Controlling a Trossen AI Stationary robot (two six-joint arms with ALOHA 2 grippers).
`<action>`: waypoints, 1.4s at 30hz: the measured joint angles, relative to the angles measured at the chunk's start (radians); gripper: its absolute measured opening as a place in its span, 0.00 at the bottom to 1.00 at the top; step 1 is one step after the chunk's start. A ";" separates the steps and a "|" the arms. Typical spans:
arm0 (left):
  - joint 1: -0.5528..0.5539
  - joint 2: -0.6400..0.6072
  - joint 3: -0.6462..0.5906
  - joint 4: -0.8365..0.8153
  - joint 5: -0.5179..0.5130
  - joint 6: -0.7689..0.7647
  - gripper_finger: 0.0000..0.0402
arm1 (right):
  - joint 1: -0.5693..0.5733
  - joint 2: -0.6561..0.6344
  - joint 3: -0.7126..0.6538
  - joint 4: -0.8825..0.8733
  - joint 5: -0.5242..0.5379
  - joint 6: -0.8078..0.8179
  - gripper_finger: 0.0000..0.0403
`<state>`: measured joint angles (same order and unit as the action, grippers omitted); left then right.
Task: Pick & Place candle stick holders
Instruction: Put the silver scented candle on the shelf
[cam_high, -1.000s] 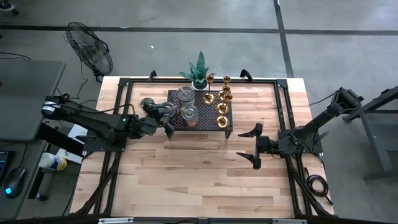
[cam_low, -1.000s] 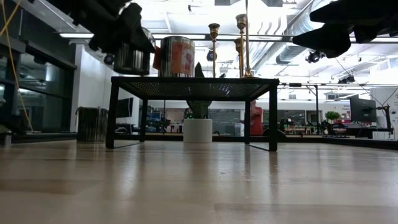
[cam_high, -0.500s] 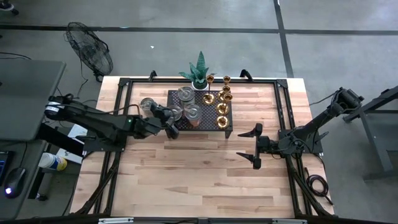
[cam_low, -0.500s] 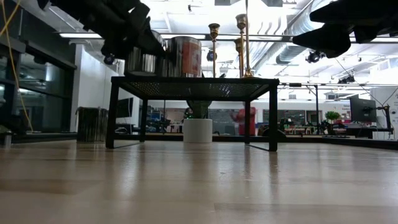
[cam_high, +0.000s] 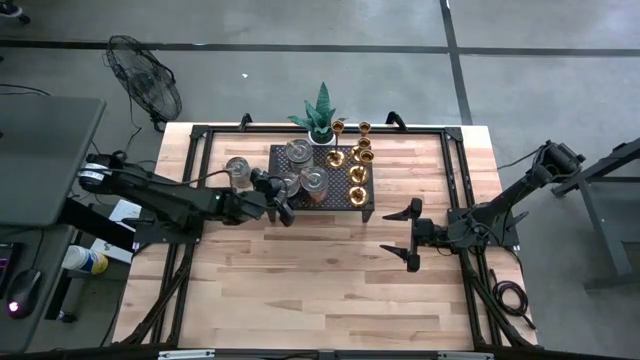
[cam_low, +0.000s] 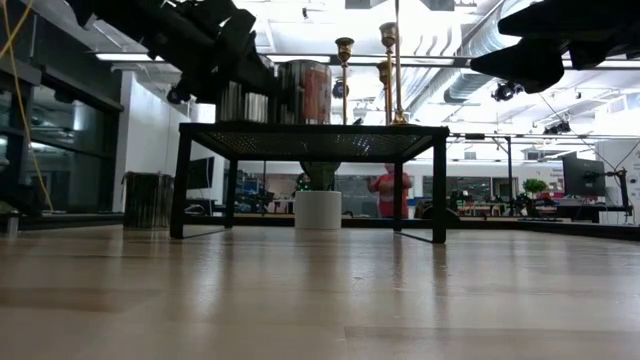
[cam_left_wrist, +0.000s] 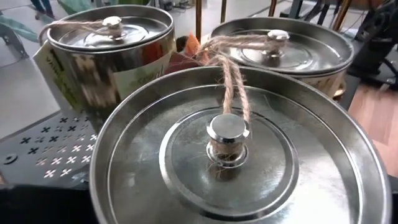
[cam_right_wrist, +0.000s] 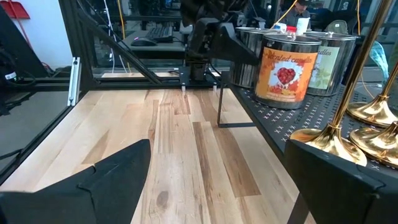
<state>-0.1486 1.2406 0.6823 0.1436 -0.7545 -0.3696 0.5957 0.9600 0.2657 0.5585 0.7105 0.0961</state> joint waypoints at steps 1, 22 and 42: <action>0.000 0.006 0.000 0.013 0.000 0.000 0.85 | 0.000 0.000 0.000 0.000 0.000 0.000 0.90; 0.074 0.057 0.046 0.034 0.016 0.055 0.85 | 0.000 0.000 0.000 0.000 0.000 0.000 0.90; 0.084 0.138 0.087 0.098 0.091 0.059 0.85 | 0.000 0.000 0.000 0.000 0.000 0.000 0.90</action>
<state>-0.0650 1.3783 0.7690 0.2415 -0.6635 -0.3106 0.5956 0.9599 0.2658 0.5582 0.7106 0.0959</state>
